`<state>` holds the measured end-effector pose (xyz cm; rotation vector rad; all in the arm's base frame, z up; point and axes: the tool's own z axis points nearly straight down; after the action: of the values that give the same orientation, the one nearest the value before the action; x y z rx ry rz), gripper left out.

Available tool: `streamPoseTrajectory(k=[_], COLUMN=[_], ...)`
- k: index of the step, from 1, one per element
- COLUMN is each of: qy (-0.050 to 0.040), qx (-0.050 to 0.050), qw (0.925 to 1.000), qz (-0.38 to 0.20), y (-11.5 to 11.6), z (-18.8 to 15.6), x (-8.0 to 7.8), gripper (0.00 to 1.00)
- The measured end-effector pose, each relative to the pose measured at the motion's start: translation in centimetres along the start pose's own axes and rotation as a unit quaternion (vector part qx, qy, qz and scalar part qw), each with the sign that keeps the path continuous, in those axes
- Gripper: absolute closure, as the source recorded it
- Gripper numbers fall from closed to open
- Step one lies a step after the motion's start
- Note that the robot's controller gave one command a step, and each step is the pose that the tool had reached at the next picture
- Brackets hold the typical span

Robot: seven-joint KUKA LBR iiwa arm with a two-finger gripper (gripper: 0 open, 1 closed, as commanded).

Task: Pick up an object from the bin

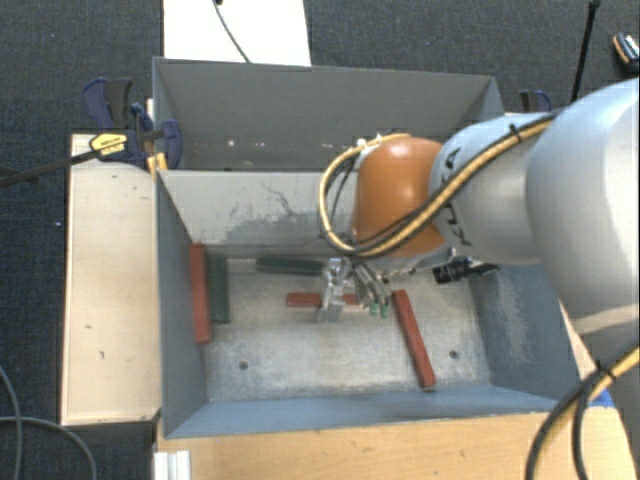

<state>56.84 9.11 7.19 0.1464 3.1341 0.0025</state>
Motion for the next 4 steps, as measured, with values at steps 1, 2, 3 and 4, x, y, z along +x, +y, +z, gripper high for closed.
streamPoseTrajectory(k=[1,2,3,4], qy=[-0.0006,0.0002,0.0013,0.0002], qx=[0.000,0.000,-0.001,-0.001], qw=[0.9743,0.9235,0.9243,0.8849], qz=[-0.225,-0.384,-0.382,-0.466], y=[-4.4,-6.3,-6.2,-2.7], z=[0.0,-4.4,-4.3,0.2], x=[2.9,5.3,5.3,-1.3], gripper=[1.00,1.00,0.00,0.00])
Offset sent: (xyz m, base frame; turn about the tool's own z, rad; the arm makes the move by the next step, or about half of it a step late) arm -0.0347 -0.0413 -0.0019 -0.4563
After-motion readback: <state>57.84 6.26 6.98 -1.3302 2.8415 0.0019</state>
